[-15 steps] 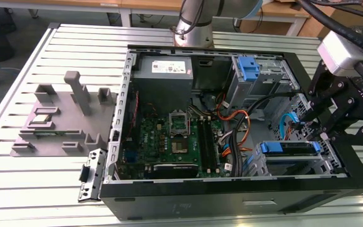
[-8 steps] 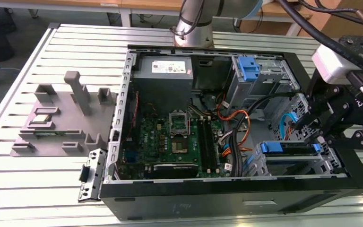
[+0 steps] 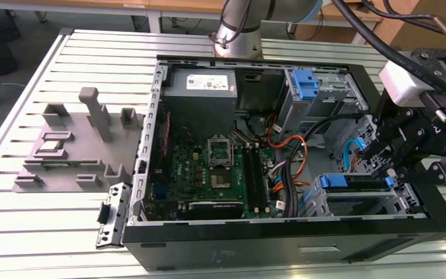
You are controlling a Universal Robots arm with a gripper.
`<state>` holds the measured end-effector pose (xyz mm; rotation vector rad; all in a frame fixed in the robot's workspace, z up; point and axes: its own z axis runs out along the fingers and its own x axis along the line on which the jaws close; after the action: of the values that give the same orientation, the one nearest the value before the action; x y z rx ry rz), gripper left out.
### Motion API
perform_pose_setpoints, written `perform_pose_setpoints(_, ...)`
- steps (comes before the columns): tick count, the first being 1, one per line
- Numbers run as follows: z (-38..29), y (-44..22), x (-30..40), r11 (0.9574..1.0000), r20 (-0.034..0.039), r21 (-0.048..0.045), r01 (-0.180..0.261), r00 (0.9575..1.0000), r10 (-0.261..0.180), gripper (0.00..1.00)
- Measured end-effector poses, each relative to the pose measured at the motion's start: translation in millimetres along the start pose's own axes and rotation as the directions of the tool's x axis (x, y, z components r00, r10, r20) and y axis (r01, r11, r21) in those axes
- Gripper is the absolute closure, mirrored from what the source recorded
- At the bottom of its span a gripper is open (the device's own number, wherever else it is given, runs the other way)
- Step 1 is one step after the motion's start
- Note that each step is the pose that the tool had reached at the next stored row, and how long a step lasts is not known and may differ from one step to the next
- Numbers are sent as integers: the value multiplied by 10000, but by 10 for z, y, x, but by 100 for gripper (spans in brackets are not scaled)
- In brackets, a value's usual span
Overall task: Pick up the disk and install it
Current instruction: 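Insert the disk into the insertion slot, then insert the first disk wire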
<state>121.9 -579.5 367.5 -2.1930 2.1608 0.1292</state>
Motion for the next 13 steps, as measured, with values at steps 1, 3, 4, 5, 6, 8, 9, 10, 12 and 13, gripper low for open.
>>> perform_pose_setpoints(1,-2,0,-1,10000,1,0,0,10000,0,58)
perform_pose_setpoints(3,-4,0,-1,10000,1,0,0,10000,0,58)
perform_pose_setpoints(4,-4,0,-1,10000,2,0,0,10000,0,58)
perform_pose_setpoints(5,-4,0,-1,10000,2,0,0,10000,0,58)
perform_pose_setpoints(6,-5,0,-1,10000,1,0,0,10000,0,58)
perform_pose_setpoints(8,-5,0,-1,10000,0,4,1,10000,-1,58)
perform_pose_setpoints(9,-5,0,-1,10000,1,6,1,10000,-1,58)
perform_pose_setpoints(10,-5,0,-1,10000,0,8,1,10000,-1,58)
perform_pose_setpoints(12,-5,1,-1,10000,1,13,1,10000,-1,58)
perform_pose_setpoints(13,-5,1,-2,10000,15,14,2,10000,-2,58)
